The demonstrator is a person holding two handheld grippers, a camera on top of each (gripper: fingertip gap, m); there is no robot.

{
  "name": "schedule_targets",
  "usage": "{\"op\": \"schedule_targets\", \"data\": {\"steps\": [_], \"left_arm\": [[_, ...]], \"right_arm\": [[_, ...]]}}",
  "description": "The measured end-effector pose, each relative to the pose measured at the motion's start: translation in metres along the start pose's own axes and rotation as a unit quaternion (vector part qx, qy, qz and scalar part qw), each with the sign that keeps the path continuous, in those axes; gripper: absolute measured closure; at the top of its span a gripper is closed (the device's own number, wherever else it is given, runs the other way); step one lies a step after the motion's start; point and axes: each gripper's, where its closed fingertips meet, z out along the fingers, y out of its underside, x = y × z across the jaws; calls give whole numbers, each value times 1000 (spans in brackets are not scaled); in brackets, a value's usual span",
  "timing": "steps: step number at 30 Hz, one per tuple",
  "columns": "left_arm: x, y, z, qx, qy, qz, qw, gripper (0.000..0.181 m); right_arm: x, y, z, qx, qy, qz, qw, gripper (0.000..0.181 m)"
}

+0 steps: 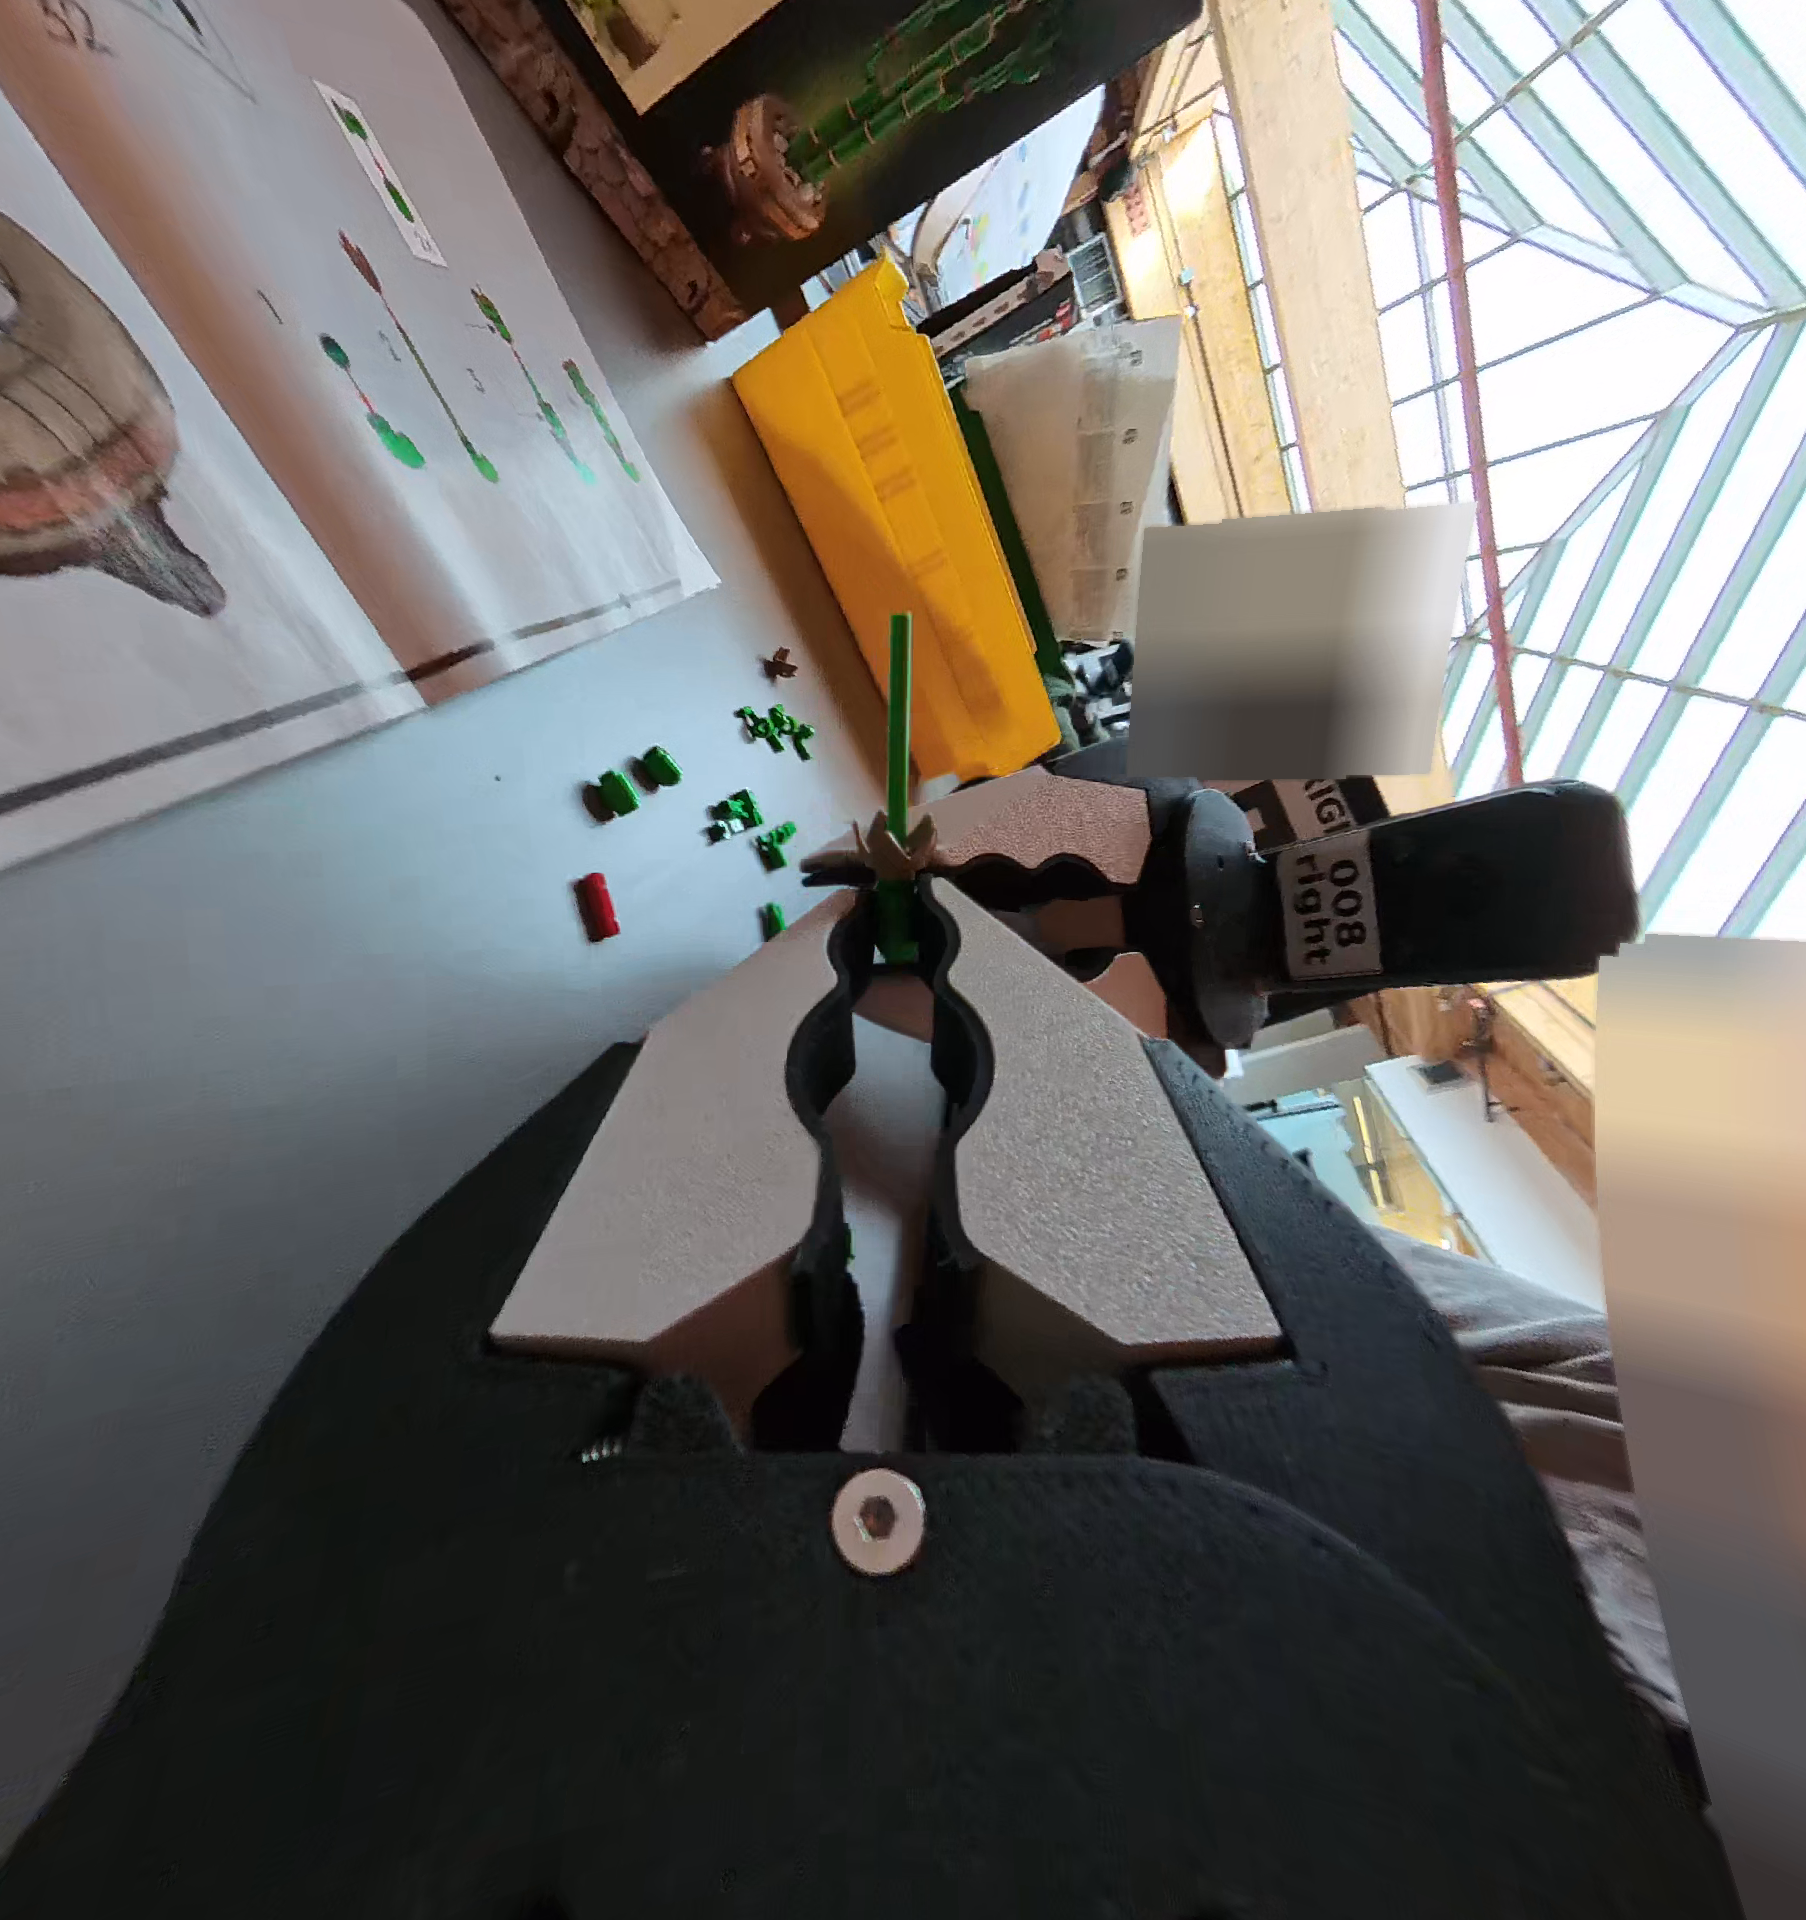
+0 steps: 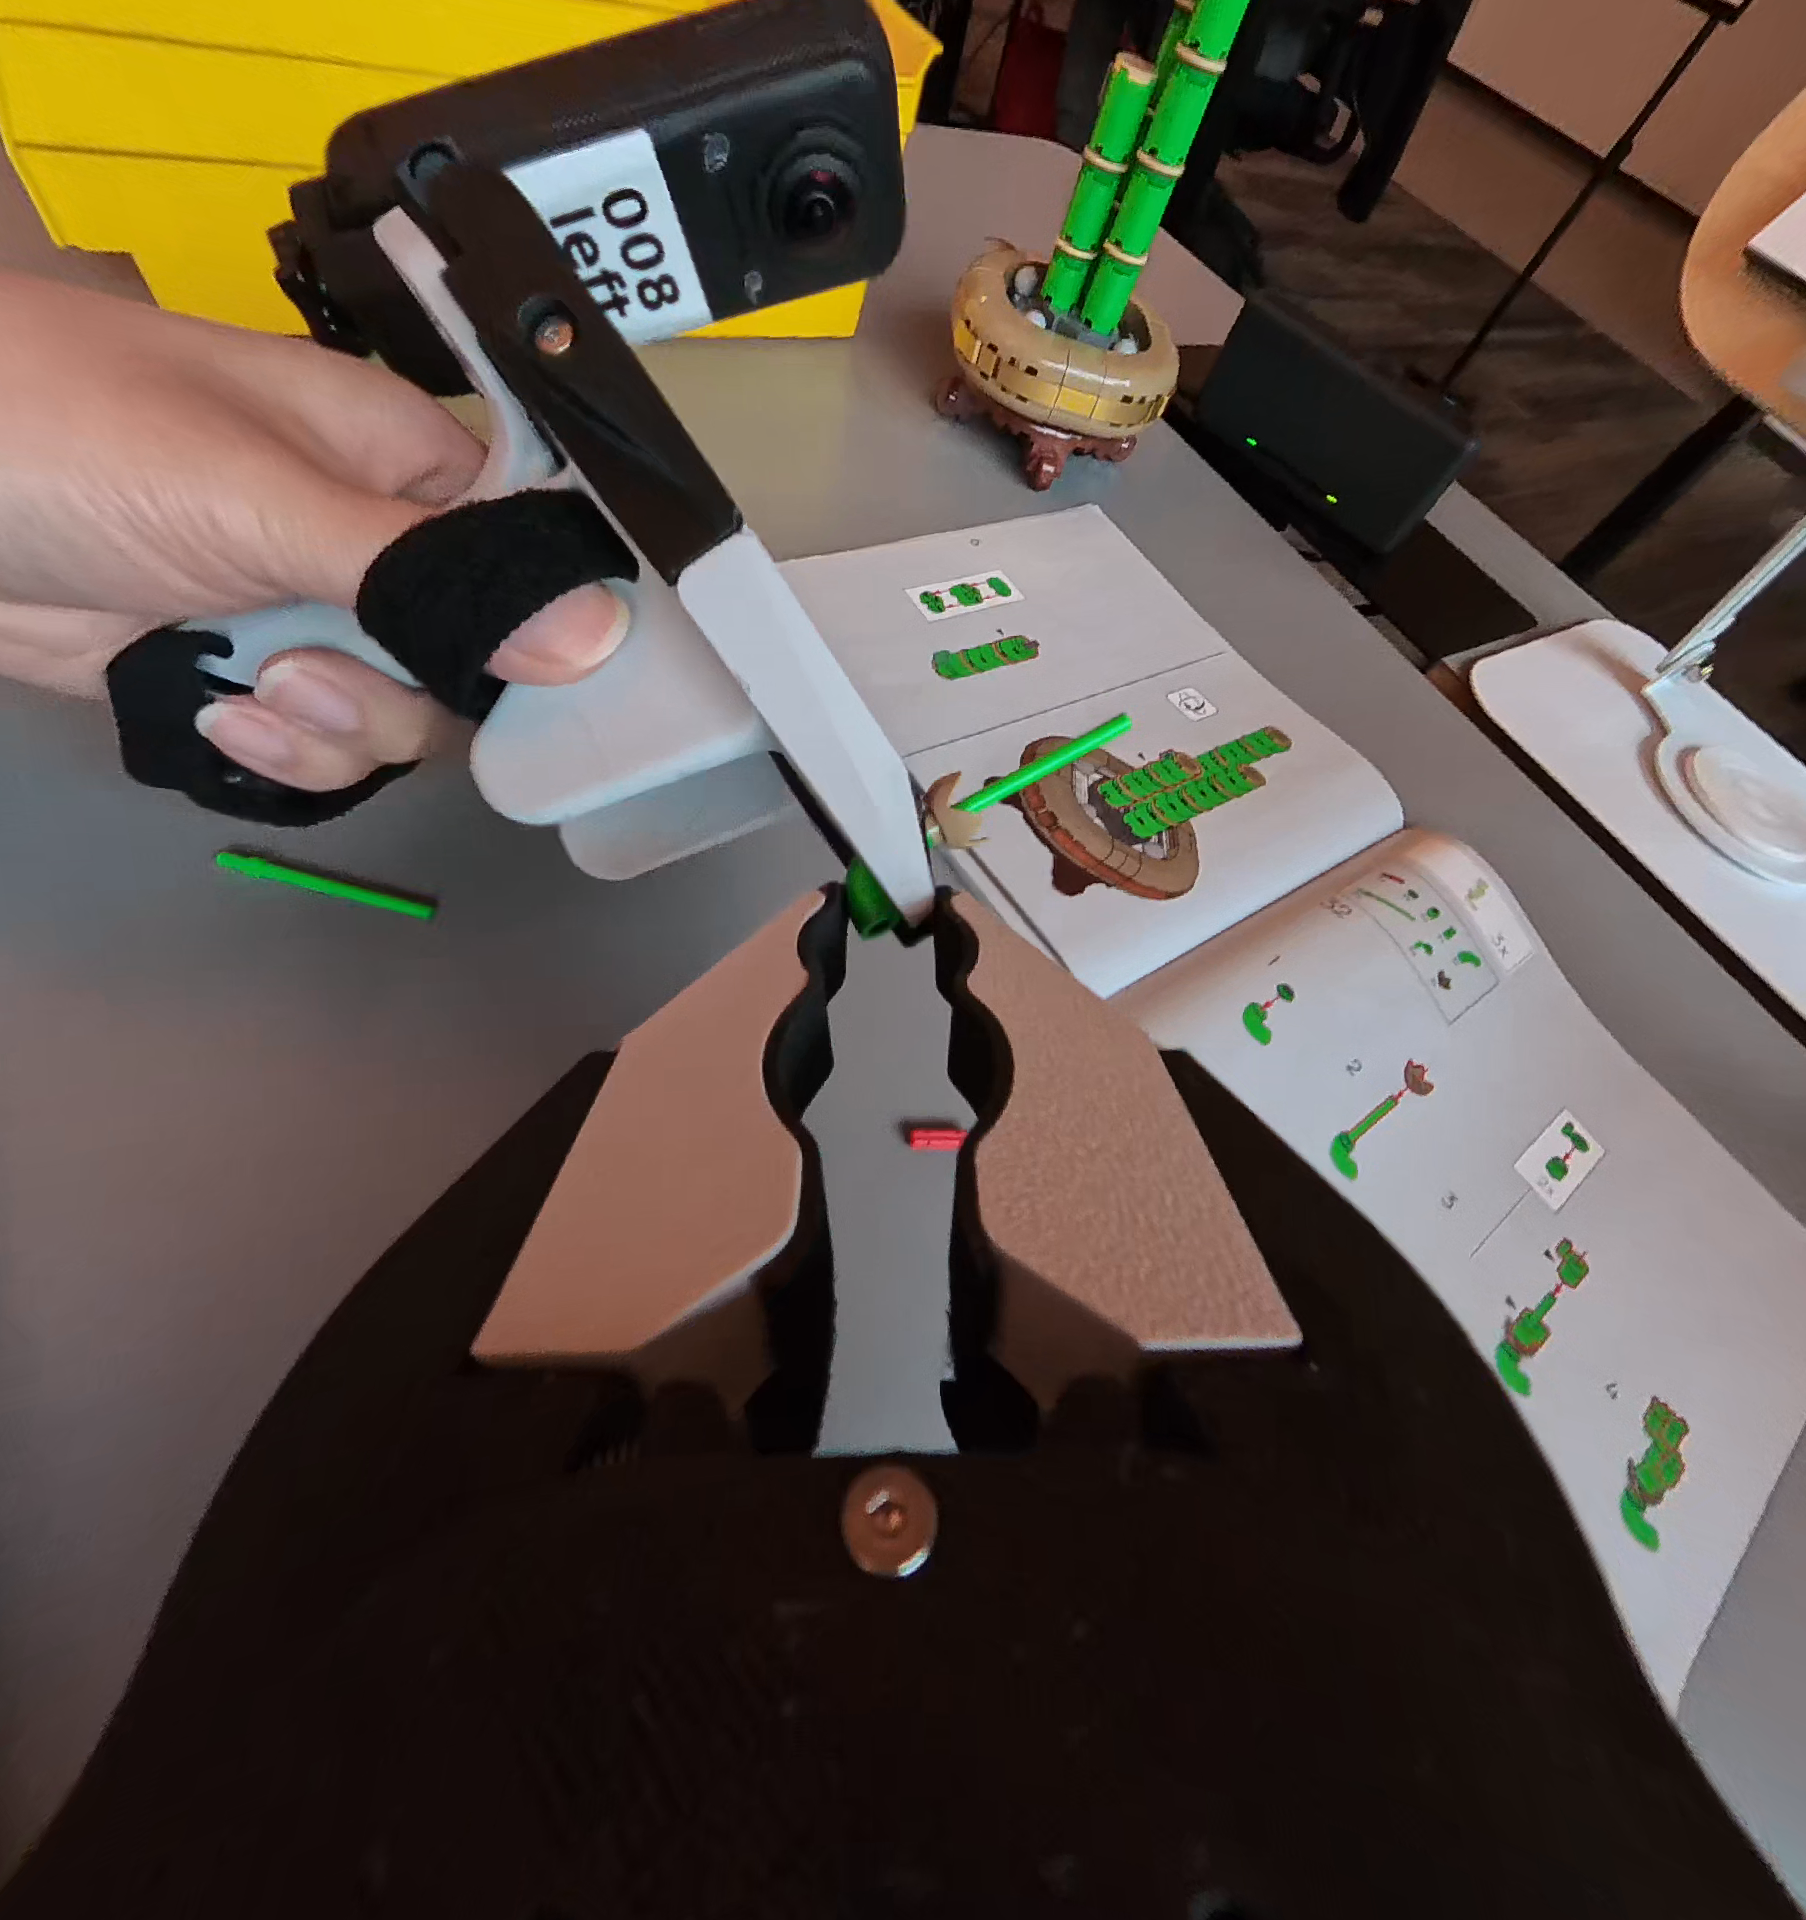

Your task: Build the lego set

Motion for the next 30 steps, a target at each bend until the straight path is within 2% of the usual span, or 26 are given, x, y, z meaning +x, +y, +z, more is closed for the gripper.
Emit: {"op": "schedule_targets", "data": {"steps": [4, 12, 22, 28, 30], "left_arm": [[10, 6, 5, -12, 31, -17, 999, 176], [7, 3, 1, -1, 15, -9, 1000, 176], [7, 3, 1, -2, 19, -17, 1000, 174], [7, 3, 2, -6, 24, -22, 999, 175], [5, 2, 1, -3, 16, -20, 1000, 167]], "right_arm": [[-3, -1, -13, 23, 2, 6, 1000, 170], [1, -4, -16, 36, 24, -4, 999, 162], [-1, -9, -19, 57, -20, 52, 997, 174], [0, -8, -20, 65, -43, 86, 993, 175], [0, -8, -19, 64, -42, 85, 993, 175]]}}
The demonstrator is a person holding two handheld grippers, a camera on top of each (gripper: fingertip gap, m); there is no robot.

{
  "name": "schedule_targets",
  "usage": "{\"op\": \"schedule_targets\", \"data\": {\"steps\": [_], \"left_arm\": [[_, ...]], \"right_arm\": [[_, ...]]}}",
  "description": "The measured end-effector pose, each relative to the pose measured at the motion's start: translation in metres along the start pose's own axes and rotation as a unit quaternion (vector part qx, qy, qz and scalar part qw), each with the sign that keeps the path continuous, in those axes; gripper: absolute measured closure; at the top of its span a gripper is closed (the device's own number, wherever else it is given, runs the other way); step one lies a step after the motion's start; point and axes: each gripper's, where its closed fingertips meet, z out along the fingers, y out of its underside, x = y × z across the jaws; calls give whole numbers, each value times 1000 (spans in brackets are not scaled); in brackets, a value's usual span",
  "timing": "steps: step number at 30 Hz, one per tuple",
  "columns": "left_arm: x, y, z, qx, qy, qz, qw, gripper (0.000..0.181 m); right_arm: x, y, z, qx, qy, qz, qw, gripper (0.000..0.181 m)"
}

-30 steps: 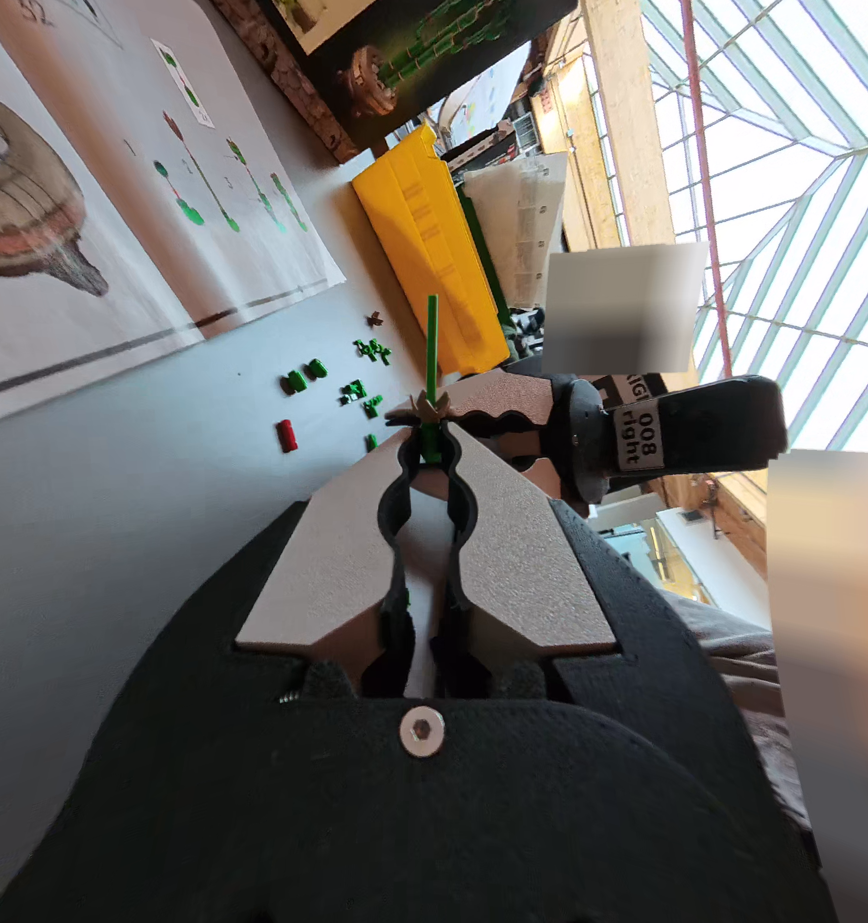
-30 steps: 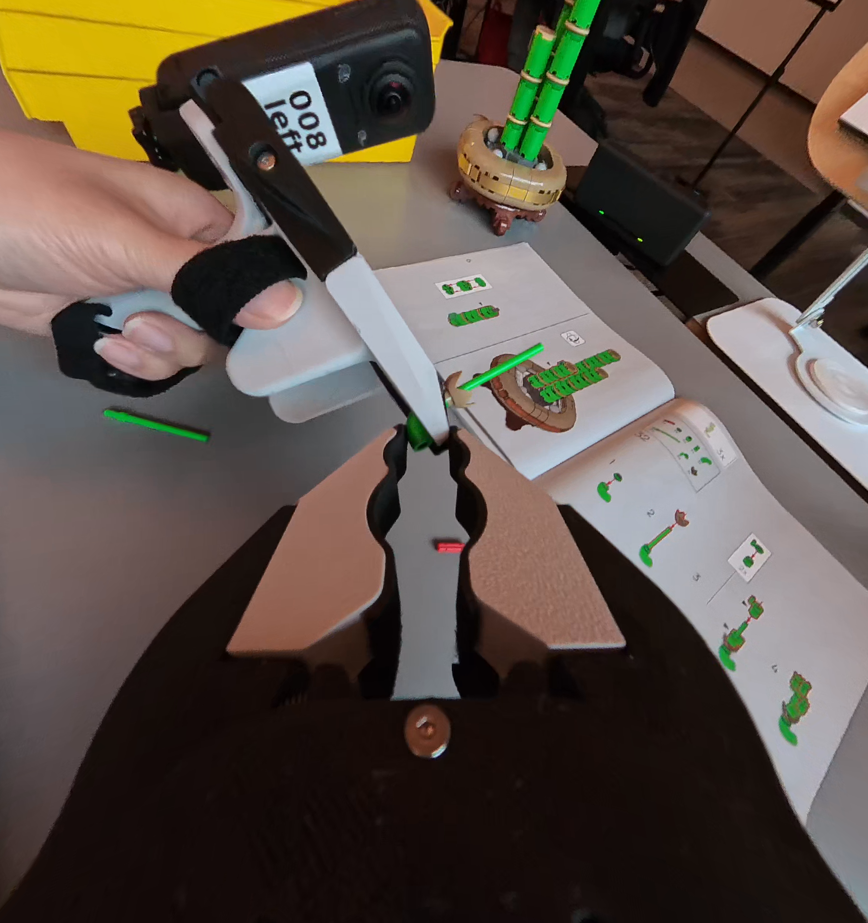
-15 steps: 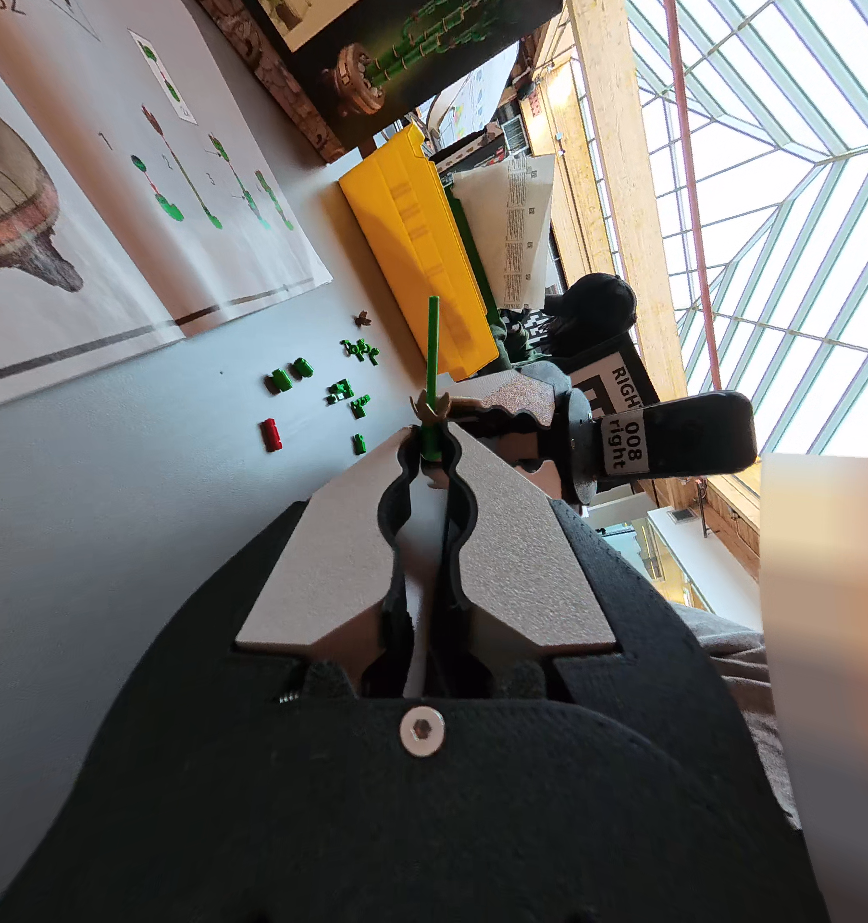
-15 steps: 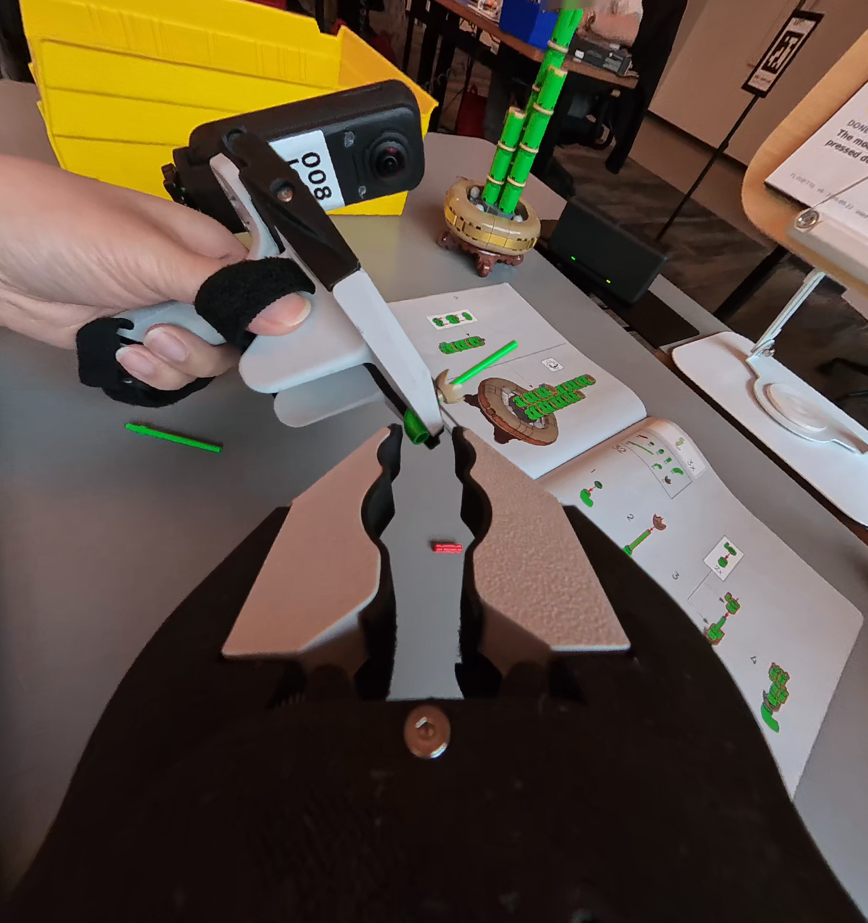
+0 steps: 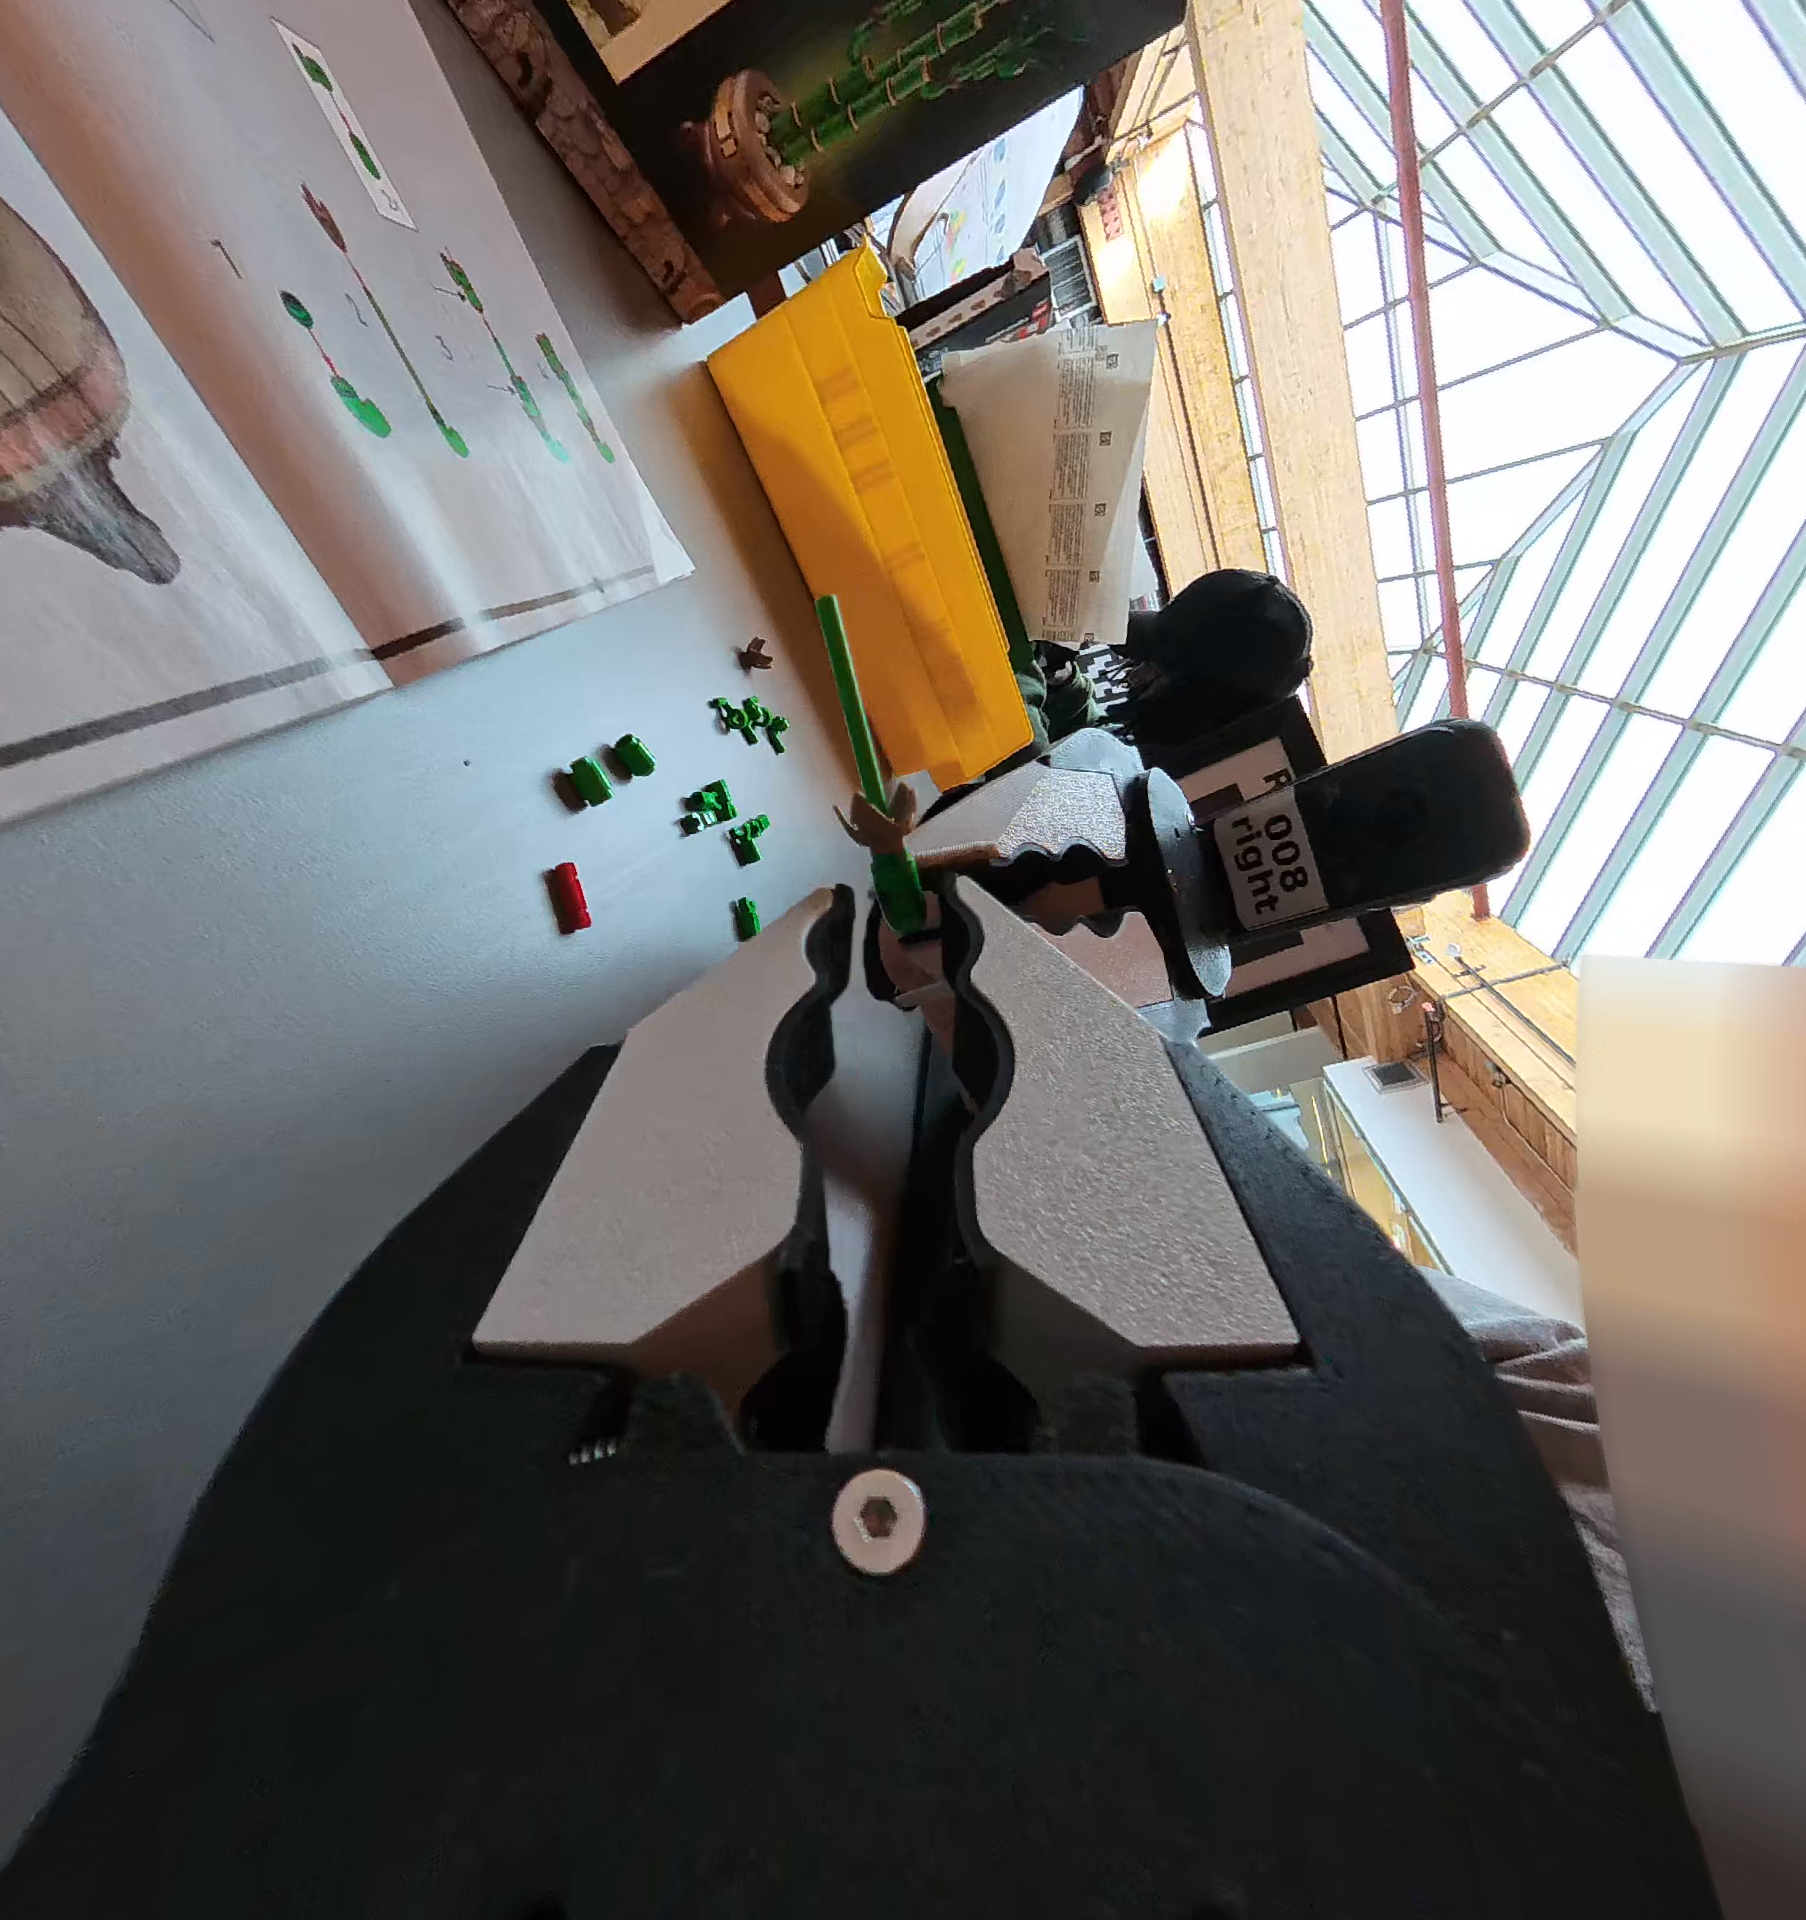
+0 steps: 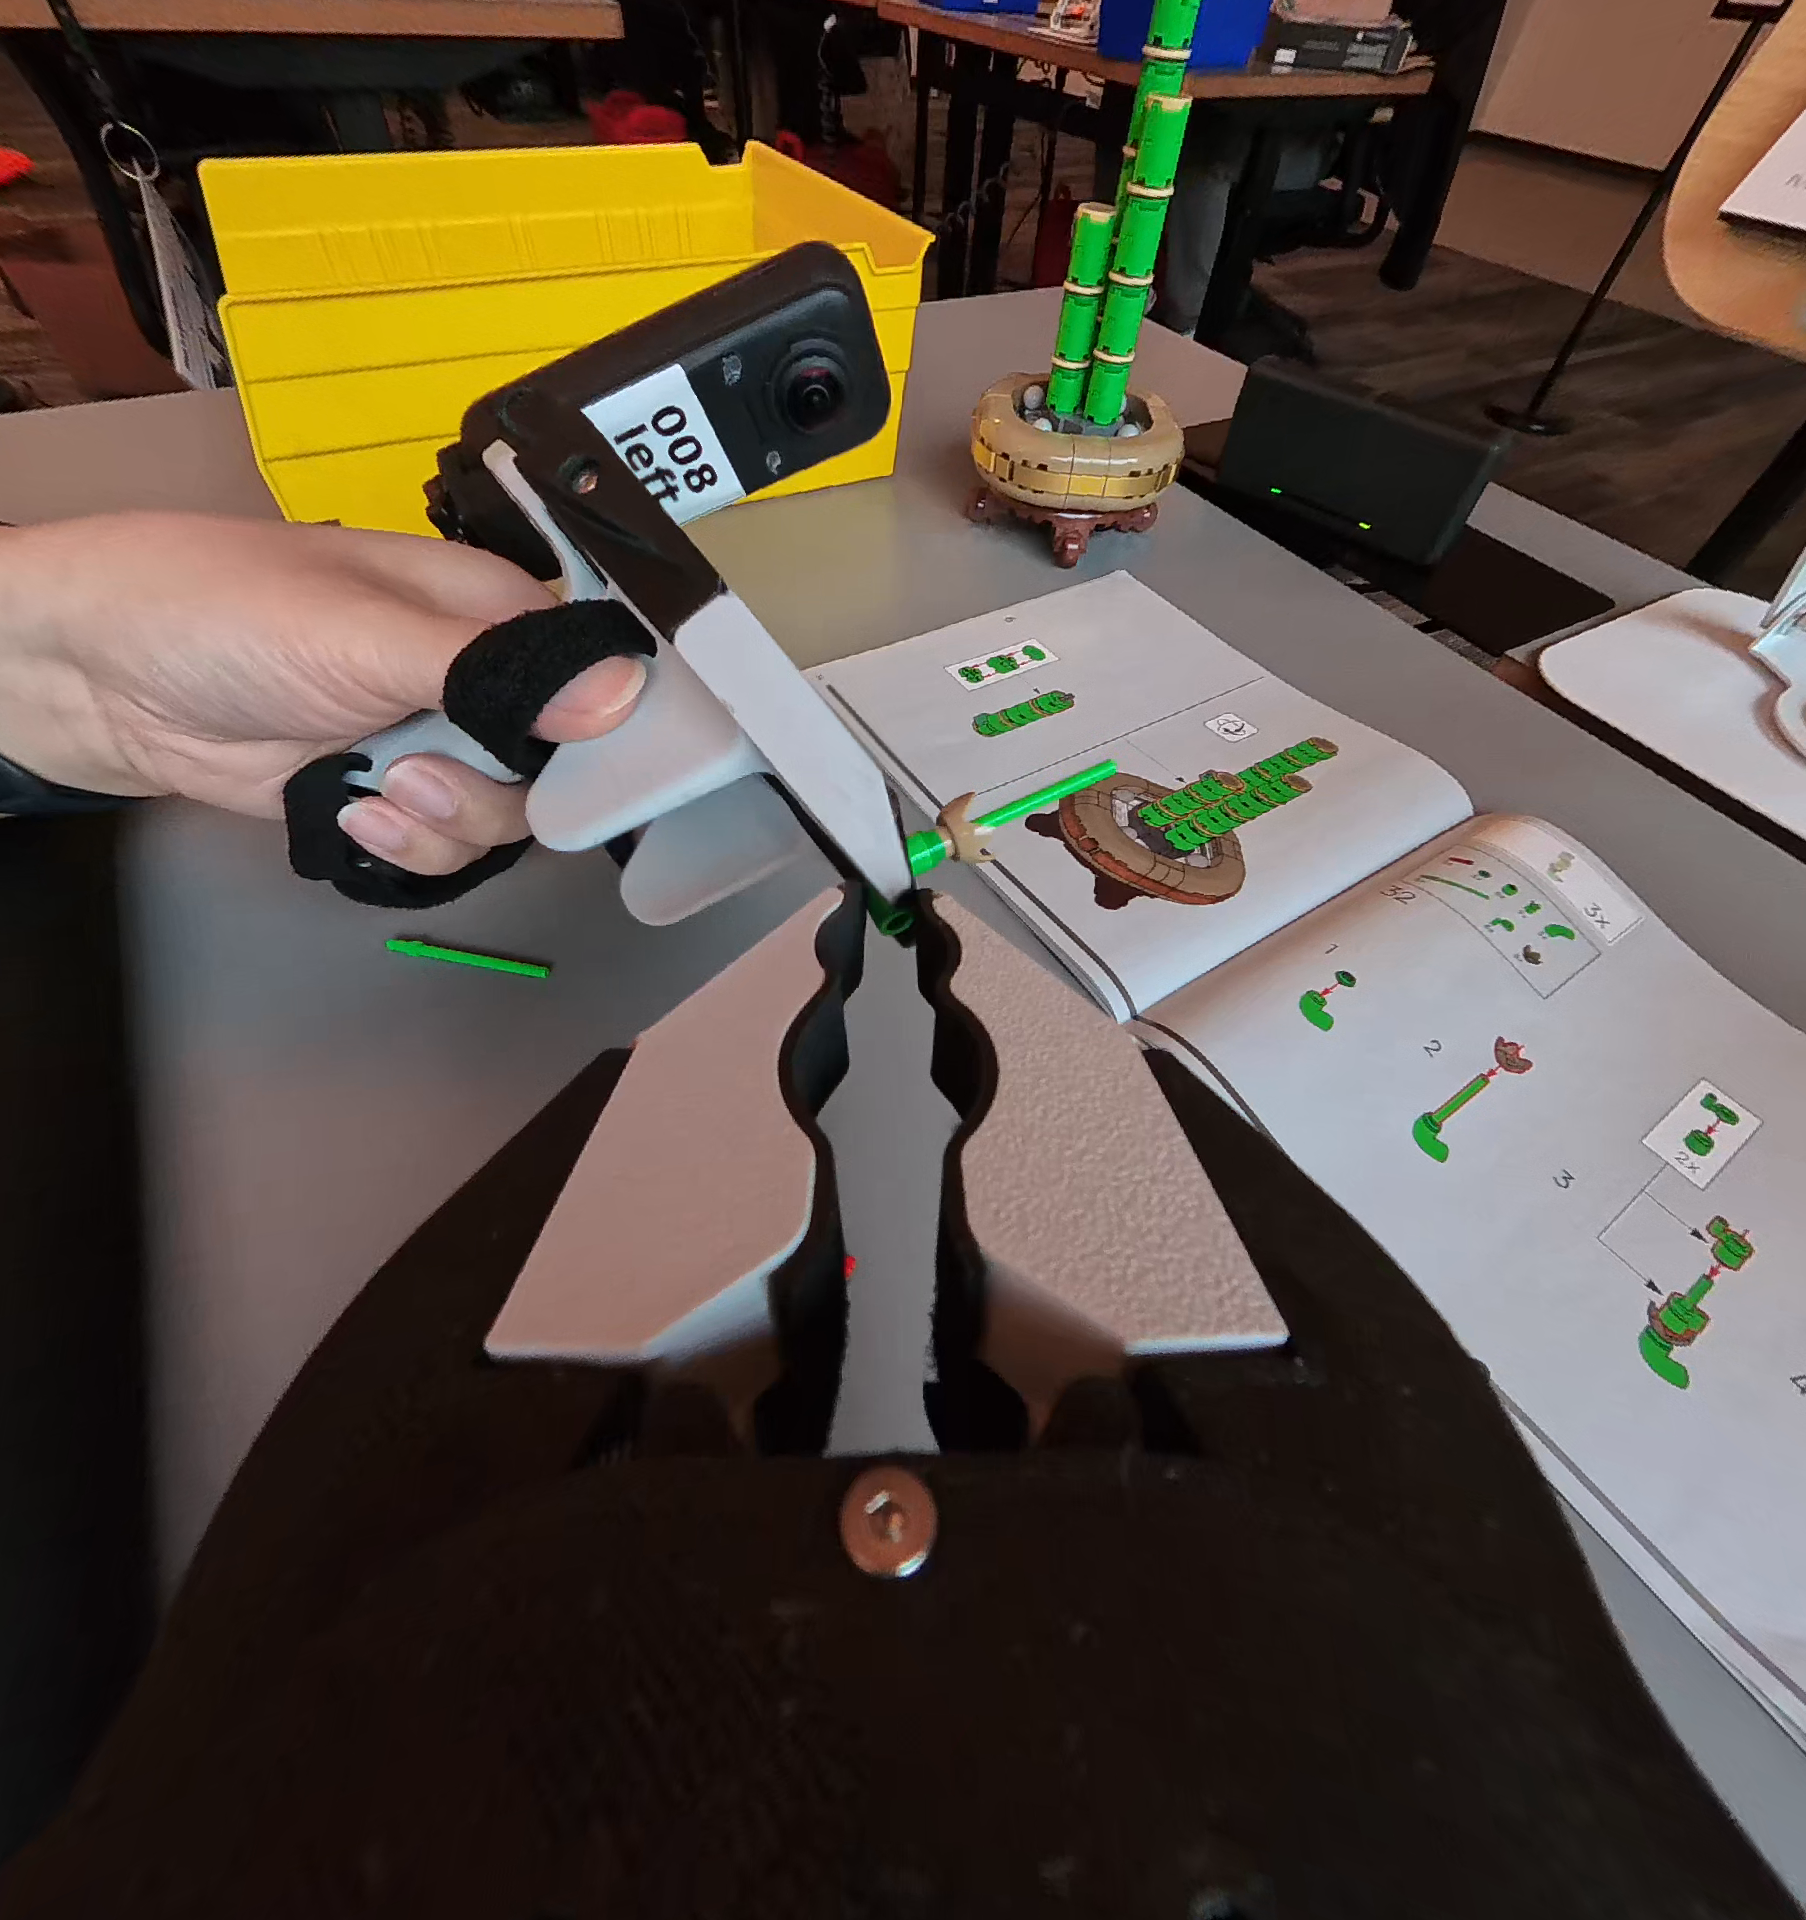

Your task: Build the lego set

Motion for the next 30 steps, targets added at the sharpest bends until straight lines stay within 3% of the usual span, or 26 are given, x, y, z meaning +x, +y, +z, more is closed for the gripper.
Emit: {"op": "schedule_targets", "data": {"steps": [7, 11, 13, 15, 19, 24, 30], "left_arm": [[15, -33, -32, 45, -16, 52, 998, 158], [75, -57, -68, 90, 41, 173, 980, 160], [109, -61, -85, 119, 79, 244, 959, 157], [122, -67, -99, 160, 72, 301, 937, 152], [118, -76, -108, 192, 42, 342, 919, 147], [110, -80, -108, 193, 61, 317, 927, 147], [105, -80, -107, 190, 57, 313, 929, 148]], "right_arm": [[7, 3, 0, -8, 2, 22, 1000, 175], [-30, 15, 23, -58, -88, 53, 993, 175], [-53, 18, 38, -92, -129, 58, 986, 175], [-62, 25, 53, -135, -130, 28, 982, 175], [-66, 33, 74, -175, -119, -2, 977, 175], [-75, 49, 85, -219, -134, -10, 967, 174], [-75, 49, 84, -213, -137, -18, 967, 173]]}}
